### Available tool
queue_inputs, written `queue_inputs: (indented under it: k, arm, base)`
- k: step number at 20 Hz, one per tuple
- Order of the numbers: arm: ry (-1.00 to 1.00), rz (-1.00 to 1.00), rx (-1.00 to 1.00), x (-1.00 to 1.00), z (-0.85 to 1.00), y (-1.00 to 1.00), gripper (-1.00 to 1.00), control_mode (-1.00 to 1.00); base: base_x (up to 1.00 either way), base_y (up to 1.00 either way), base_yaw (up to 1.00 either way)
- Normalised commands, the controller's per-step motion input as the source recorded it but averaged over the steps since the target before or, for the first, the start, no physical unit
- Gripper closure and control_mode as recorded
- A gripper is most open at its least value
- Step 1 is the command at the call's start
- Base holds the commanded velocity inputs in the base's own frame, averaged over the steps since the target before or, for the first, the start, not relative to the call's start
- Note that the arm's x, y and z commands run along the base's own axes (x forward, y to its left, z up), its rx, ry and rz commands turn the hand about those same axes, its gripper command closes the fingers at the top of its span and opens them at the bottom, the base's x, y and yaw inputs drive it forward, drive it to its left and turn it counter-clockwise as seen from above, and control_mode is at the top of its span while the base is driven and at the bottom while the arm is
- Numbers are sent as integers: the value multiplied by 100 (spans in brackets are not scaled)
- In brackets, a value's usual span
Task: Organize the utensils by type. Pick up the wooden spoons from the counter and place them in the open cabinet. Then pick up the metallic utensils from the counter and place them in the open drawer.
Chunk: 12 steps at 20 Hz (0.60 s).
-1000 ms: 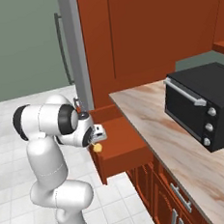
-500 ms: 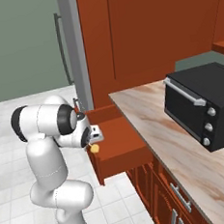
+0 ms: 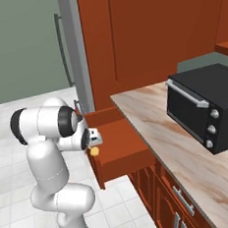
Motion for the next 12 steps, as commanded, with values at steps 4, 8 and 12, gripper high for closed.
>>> queue_inputs:
  k: [4,8,12]
  arm:
    - [5,-1,0,-23,-55,41,100,-100]
    - [6,-1,0,-29,-60,46,100,-100]
    - [6,-2,0,-31,-62,49,100,-100]
  base:
    - [0,0,0]
    - [0,0,0]
    - [0,0,0]
